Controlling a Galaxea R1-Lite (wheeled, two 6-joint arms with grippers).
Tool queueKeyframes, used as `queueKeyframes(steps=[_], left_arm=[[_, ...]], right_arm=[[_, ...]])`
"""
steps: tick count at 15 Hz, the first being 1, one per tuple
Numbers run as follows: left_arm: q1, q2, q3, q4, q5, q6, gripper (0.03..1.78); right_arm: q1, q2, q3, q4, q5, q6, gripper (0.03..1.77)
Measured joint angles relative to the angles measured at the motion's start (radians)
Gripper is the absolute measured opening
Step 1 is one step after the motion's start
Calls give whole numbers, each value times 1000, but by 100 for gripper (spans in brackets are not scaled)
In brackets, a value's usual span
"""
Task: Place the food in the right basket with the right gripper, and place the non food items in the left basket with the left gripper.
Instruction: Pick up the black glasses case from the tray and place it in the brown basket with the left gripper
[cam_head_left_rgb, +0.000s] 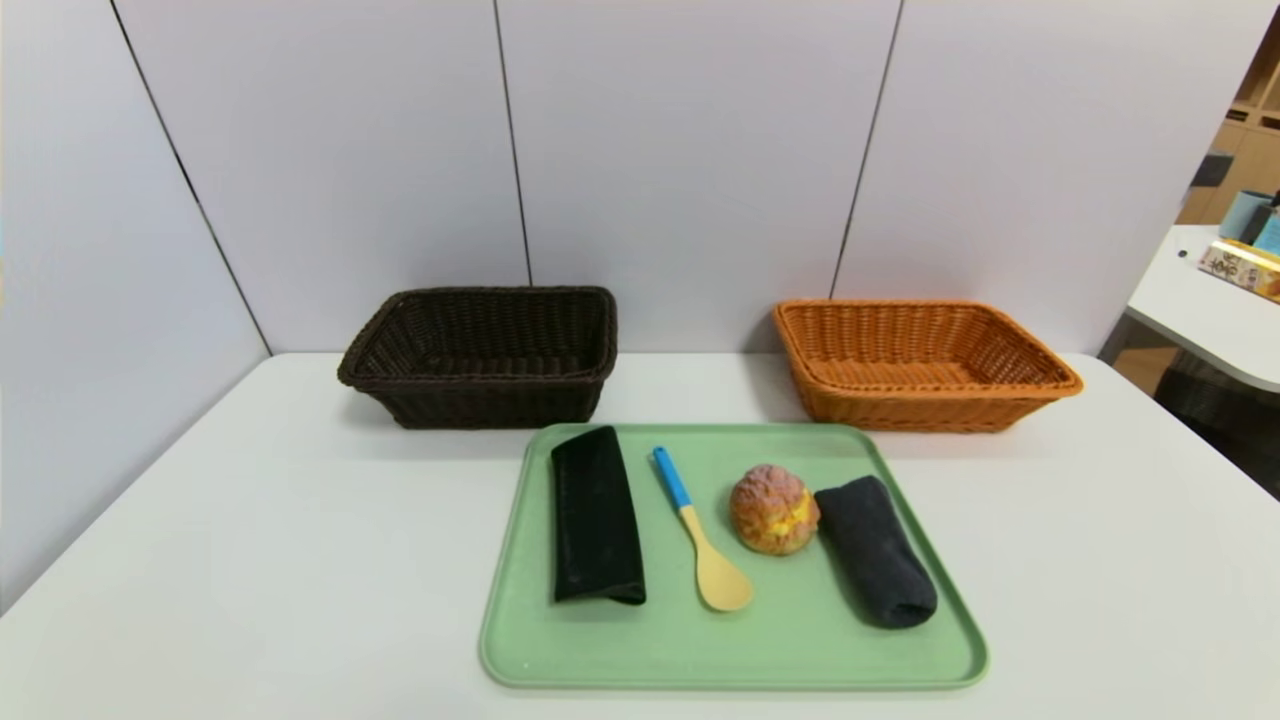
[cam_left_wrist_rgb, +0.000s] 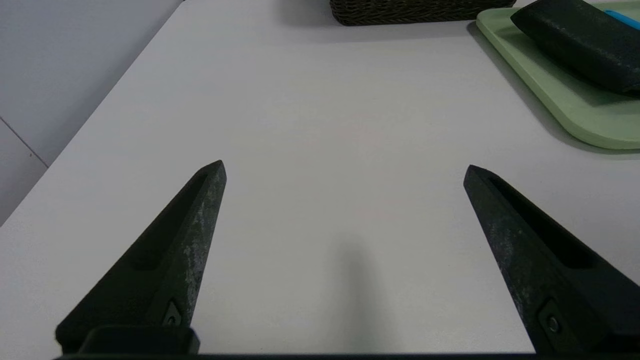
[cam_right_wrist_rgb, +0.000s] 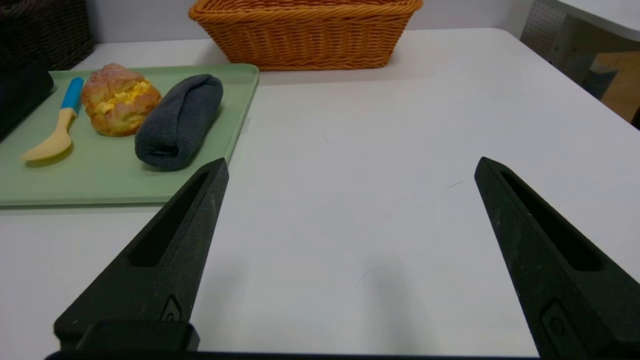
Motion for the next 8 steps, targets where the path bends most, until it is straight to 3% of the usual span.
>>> queueKeyframes(steps=[8], left_arm=[[0, 0, 0, 1, -1, 7, 169]], right_arm=[[0, 0, 0, 2, 0, -1, 170]])
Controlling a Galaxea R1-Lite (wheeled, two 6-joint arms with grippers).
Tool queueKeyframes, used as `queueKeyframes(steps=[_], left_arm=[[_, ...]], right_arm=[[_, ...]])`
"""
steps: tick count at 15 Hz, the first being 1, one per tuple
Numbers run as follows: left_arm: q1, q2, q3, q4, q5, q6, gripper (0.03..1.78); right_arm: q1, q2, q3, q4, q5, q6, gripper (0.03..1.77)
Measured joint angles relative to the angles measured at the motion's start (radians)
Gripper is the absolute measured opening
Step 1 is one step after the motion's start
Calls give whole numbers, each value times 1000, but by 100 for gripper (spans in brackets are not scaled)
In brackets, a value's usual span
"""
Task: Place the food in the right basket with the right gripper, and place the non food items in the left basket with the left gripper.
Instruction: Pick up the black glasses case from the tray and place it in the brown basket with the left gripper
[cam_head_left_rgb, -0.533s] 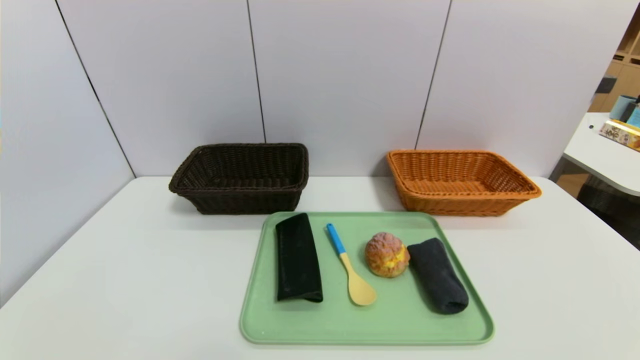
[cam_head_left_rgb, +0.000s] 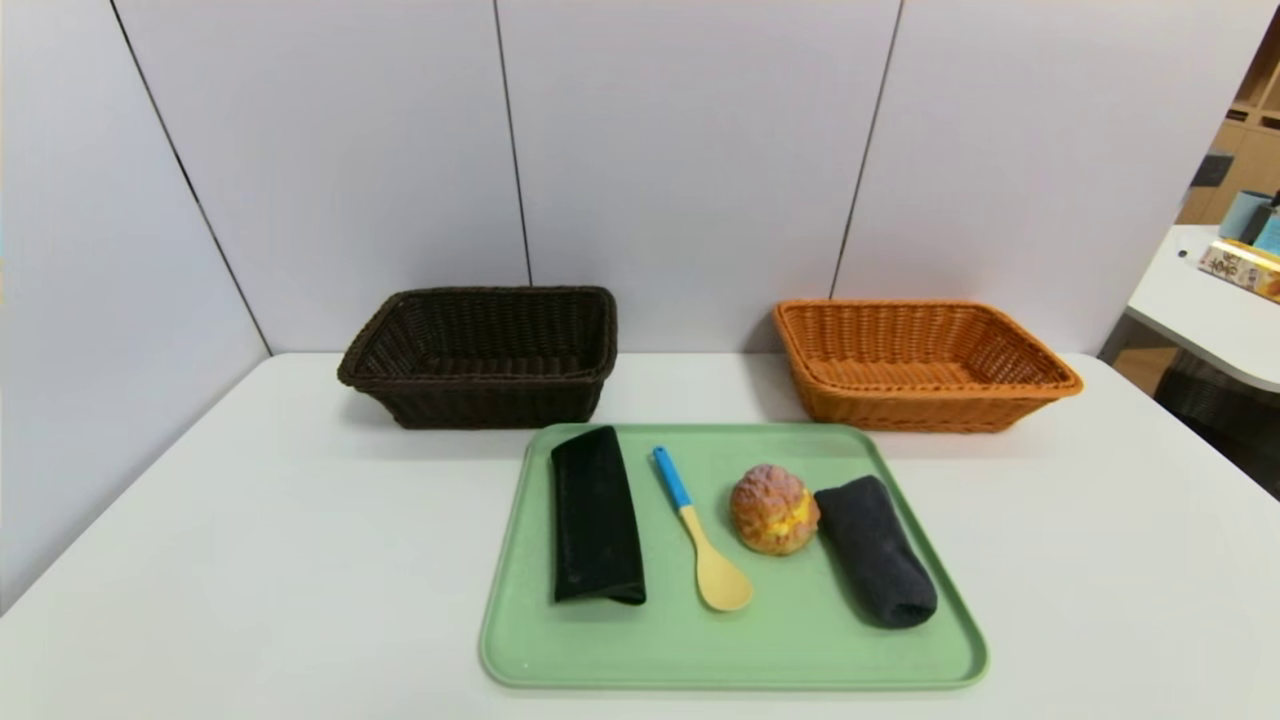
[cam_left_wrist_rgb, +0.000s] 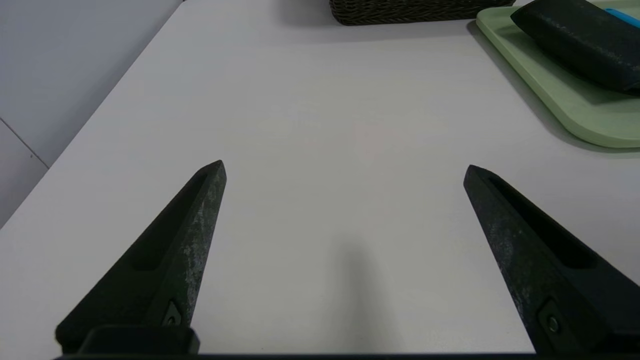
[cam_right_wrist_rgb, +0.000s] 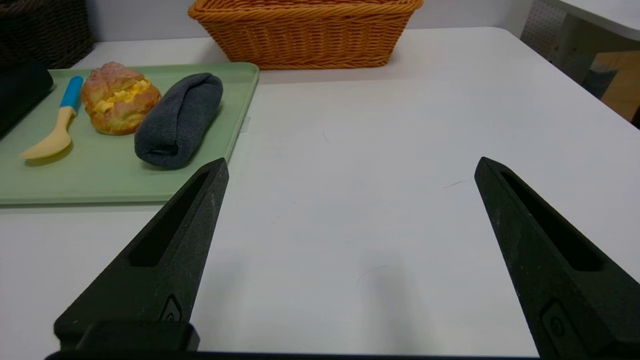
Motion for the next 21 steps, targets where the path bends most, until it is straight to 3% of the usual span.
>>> queueKeyframes(steps=[5, 8, 12, 21], left_arm=[[0, 0, 0, 3, -3, 6, 169], [0, 1, -16, 16, -7, 7, 169], [-1, 56, -140, 126, -8, -3, 169], [-2, 575, -443, 210, -10, -32, 169]], right_arm=[[0, 0, 0, -9, -7, 2, 170], [0, 1, -42, 9, 20, -20, 170], [0, 54, -221, 167, 47, -17, 170], [14, 518, -482, 293, 53, -21, 170]])
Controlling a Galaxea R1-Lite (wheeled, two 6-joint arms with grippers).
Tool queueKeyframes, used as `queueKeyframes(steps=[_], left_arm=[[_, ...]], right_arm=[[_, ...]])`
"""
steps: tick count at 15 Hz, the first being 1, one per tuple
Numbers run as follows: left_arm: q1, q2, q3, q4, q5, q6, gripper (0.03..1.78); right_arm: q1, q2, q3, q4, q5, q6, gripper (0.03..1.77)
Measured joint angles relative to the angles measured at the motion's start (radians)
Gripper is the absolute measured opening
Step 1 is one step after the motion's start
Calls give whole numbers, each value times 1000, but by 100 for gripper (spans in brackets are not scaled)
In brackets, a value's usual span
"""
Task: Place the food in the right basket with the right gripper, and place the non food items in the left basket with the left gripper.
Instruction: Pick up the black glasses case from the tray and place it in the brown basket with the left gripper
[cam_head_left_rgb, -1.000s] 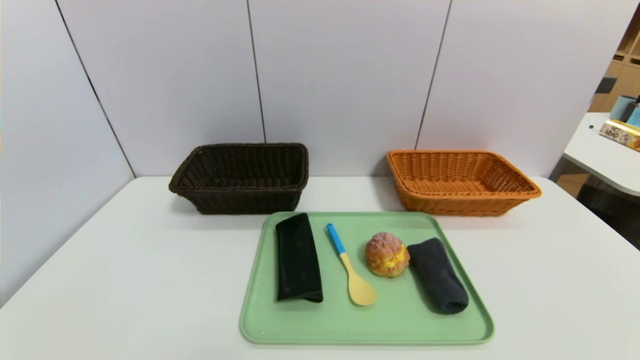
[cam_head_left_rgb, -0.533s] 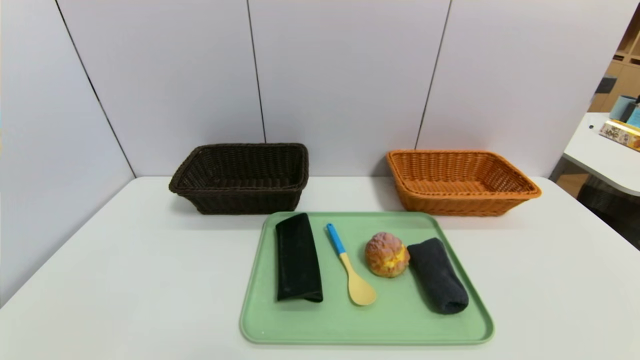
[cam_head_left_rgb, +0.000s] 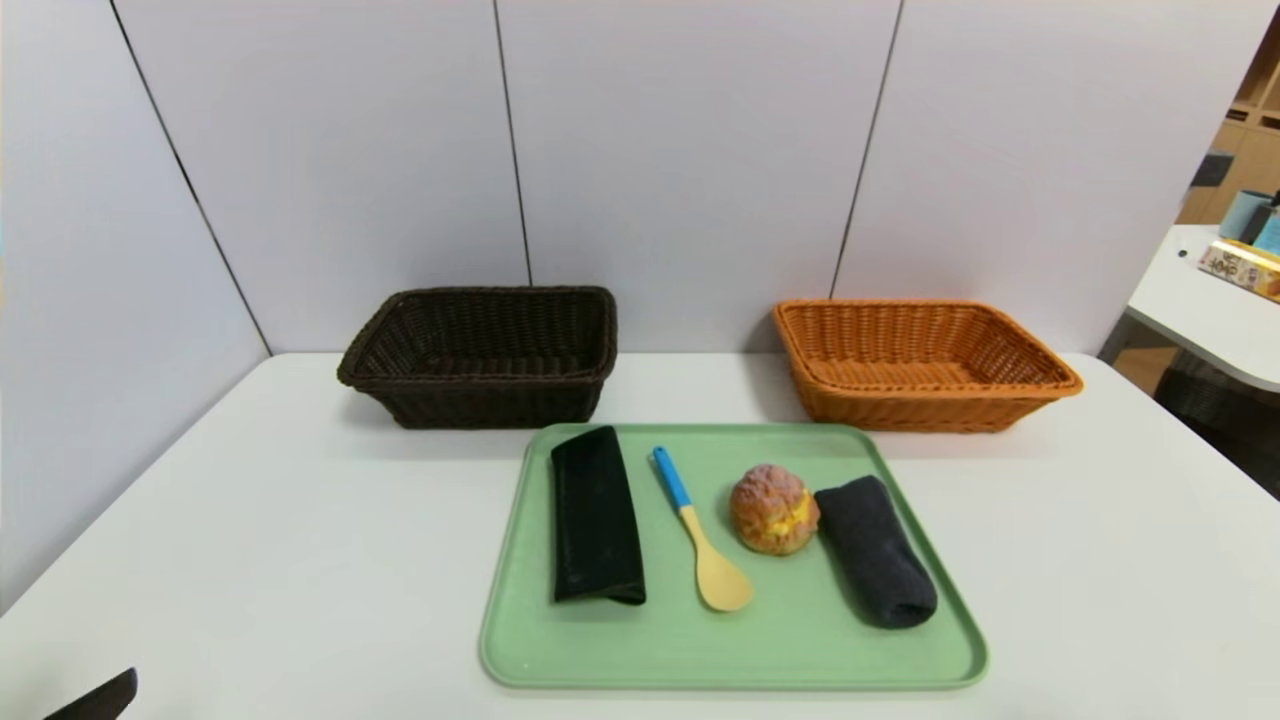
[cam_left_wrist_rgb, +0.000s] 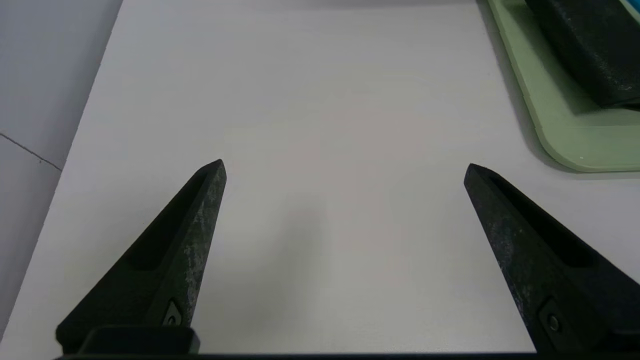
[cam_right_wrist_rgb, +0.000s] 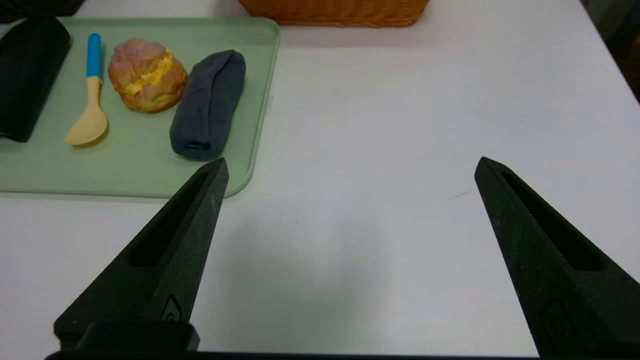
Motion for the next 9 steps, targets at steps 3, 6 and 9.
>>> queueKeyframes(steps=[3, 6, 9], left_arm=[[0, 185, -66, 1, -8, 2, 169], [-3, 333, -145, 9, -40, 2, 169], [-13, 462, -249, 66, -64, -1, 169]], right_arm=[[0, 181, -58, 1, 10, -3, 170], [2, 356, -161, 23, 33, -11, 170], [4, 521, -332, 147, 40, -52, 170]])
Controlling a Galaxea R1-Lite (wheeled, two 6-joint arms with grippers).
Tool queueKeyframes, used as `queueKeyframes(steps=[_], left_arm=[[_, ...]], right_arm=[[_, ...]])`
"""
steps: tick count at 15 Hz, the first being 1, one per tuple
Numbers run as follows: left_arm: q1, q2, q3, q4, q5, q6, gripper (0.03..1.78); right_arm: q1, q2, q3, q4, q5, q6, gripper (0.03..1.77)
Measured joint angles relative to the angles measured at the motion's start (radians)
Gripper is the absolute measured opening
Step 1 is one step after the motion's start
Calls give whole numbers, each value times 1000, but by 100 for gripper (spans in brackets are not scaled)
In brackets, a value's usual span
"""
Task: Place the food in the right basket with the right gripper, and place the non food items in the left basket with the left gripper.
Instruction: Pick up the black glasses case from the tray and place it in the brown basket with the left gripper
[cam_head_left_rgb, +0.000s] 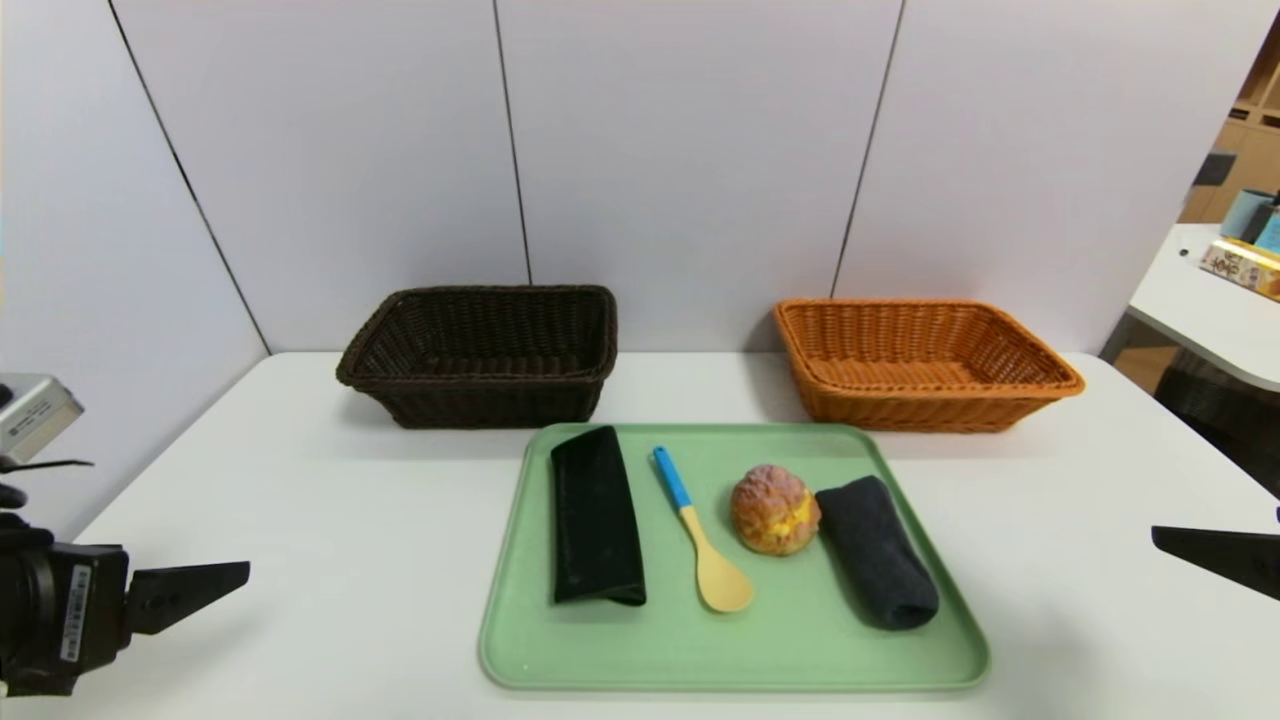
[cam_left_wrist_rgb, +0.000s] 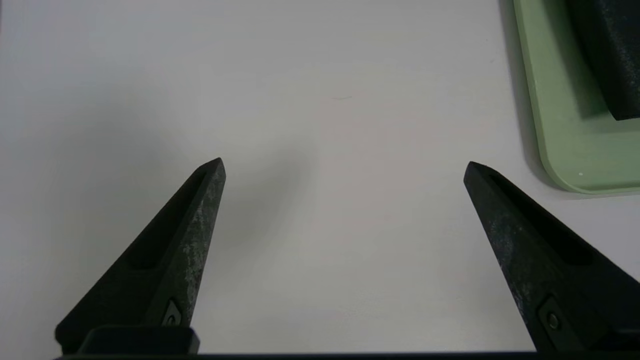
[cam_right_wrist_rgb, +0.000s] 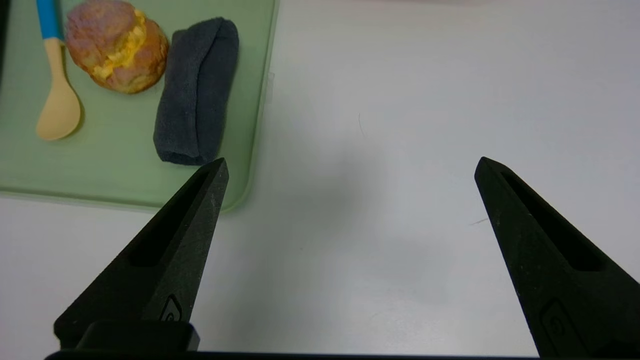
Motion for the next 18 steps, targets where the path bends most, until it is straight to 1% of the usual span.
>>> queueKeyframes(steps=[2, 4, 6, 7, 8, 9, 11, 12, 13, 15, 17, 18], left_arm=[[-23, 97, -81, 47, -6, -26, 169], [-56, 175, -155, 67, -7, -72, 169], [-116, 257, -262, 115, -3, -139, 169], [-158, 296, -316, 148, 0, -184, 169], [-201, 333, -363, 178, 11, -235, 169], [-239, 365, -395, 198, 38, -275, 169], [-325, 440, -450, 215, 130, -369, 169], [-352, 465, -471, 220, 158, -406, 169], [-379, 490, -496, 233, 174, -440, 169], [-423, 526, -546, 262, 177, -479, 169], [-456, 545, -579, 273, 176, -496, 169], [-471, 553, -589, 275, 177, -500, 169]], right_arm=[[4, 104, -99, 73, 2, -28, 170], [33, 192, -183, 113, 1, -34, 170], [69, 257, -252, 169, 1, -24, 170], [85, 283, -278, 176, 1, -10, 170], [104, 307, -300, 178, 1, 9, 170], [126, 330, -317, 177, 1, 31, 170], [170, 371, -340, 173, 0, 77, 170], [194, 391, -349, 167, 0, 96, 170], [215, 406, -356, 156, 1, 111, 170], [256, 423, -373, 149, 17, 129, 170], [277, 420, -399, 149, 44, 133, 170], [282, 413, -410, 149, 69, 133, 170]])
